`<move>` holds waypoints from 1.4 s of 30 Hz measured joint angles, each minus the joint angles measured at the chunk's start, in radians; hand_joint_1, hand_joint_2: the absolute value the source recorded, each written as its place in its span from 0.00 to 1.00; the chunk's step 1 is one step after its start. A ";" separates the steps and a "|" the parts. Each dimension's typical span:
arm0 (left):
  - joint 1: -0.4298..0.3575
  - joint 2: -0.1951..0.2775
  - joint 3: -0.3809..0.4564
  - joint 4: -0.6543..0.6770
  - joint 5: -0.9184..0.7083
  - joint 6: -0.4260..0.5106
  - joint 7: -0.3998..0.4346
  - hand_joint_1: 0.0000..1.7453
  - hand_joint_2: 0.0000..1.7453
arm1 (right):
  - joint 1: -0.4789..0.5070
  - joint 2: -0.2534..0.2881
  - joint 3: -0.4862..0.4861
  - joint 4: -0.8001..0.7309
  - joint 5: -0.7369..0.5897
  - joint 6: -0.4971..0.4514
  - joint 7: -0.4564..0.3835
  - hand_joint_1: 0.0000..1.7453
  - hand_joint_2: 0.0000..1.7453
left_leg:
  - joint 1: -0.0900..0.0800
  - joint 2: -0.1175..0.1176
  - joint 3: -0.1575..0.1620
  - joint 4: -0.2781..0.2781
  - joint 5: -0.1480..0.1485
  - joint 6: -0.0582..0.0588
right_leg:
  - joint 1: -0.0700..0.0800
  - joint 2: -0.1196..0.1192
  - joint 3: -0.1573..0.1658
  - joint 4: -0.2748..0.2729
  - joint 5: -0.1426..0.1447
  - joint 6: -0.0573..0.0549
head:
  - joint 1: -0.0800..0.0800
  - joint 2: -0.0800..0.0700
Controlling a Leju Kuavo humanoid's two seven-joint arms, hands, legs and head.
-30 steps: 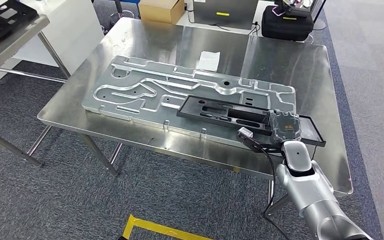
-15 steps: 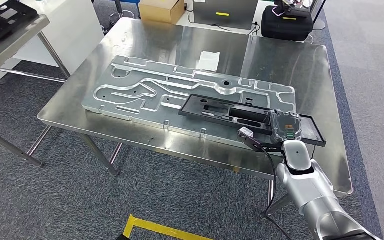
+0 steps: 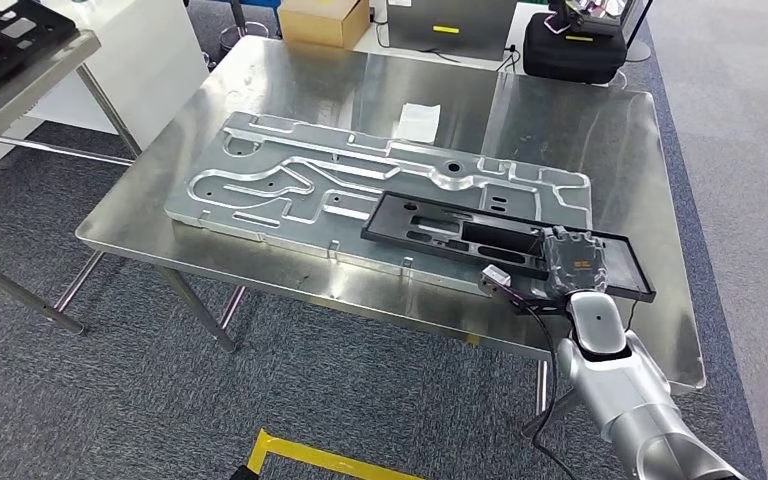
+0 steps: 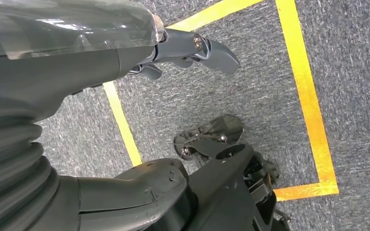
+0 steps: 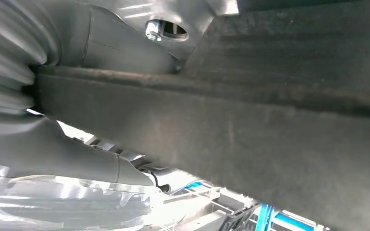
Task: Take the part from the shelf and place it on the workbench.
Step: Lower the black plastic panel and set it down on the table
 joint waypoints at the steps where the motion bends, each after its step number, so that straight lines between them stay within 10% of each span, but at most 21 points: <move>1: 0.000 0.000 0.000 0.000 -0.002 0.003 0.000 0.00 1.00 | 0.003 -0.001 -0.001 -0.001 0.002 0.001 -0.001 0.00 0.00 | 0.000 0.000 0.000 0.000 0.000 0.000 | 0.000 0.000 0.000 0.000 0.000 0.000 | 0.000 0.000; 25: 0.001 -0.002 -0.003 0.000 -0.008 -0.005 -0.024 0.00 1.00 | 0.032 -0.046 -0.029 -0.066 -0.048 0.034 -0.035 0.00 0.00 | 0.000 0.002 0.002 0.001 0.000 0.000 | 0.000 0.002 0.002 0.000 0.001 0.001 | 0.000 0.000; 42: 0.025 -0.001 -0.003 0.000 0.041 0.001 -0.068 0.00 1.00 | -0.260 -0.376 -0.132 -0.504 -0.460 0.353 -0.108 0.00 0.00 | -0.006 0.000 -0.002 0.002 0.000 0.001 | -0.004 0.000 0.000 -0.001 0.002 0.003 | 0.000 0.000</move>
